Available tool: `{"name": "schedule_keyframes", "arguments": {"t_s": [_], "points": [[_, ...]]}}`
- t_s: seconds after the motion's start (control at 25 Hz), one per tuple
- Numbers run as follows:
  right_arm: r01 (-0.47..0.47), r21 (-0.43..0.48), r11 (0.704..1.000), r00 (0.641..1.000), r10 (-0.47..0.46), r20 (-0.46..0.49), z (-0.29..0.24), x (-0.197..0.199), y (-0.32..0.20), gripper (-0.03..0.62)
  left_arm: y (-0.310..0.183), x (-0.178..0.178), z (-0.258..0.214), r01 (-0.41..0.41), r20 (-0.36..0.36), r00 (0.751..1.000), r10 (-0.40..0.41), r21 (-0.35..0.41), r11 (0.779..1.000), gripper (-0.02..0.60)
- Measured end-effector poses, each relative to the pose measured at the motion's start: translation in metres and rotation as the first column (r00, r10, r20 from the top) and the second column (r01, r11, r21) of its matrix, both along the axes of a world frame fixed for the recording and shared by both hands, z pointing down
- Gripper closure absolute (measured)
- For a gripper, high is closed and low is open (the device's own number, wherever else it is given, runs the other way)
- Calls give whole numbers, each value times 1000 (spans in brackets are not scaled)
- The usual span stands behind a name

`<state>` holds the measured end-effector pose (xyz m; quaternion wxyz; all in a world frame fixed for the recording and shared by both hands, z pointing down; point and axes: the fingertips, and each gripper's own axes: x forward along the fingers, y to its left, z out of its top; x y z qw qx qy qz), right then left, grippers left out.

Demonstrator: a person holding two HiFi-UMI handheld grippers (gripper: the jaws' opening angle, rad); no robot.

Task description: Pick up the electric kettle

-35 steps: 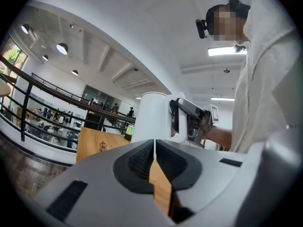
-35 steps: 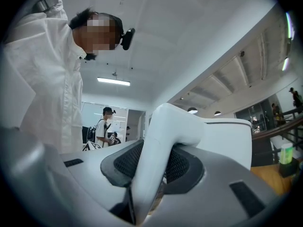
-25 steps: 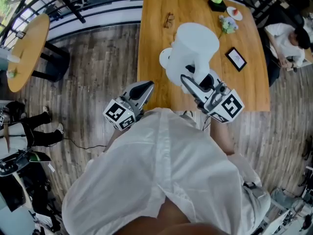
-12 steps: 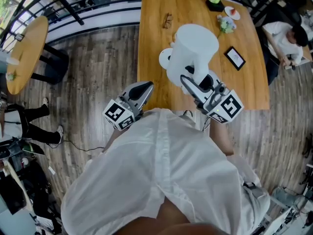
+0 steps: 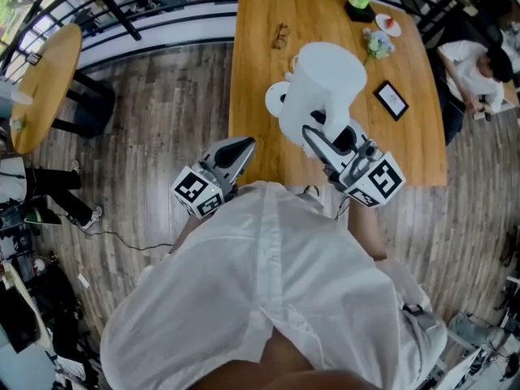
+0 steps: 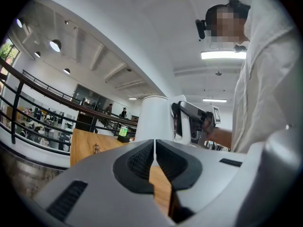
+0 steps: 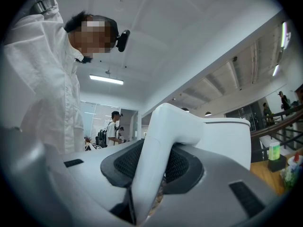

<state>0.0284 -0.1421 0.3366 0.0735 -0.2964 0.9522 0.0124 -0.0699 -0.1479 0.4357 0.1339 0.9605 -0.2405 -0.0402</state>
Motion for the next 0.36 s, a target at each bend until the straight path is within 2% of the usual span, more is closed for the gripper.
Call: {"name": "schedule_keyframes", "arguments": {"t_s": [0.36], "points": [[-1,-15,1000,1000,1,-3,5,0,0,479,3,1,3,-16,40,999,14,36,999,565]]}}
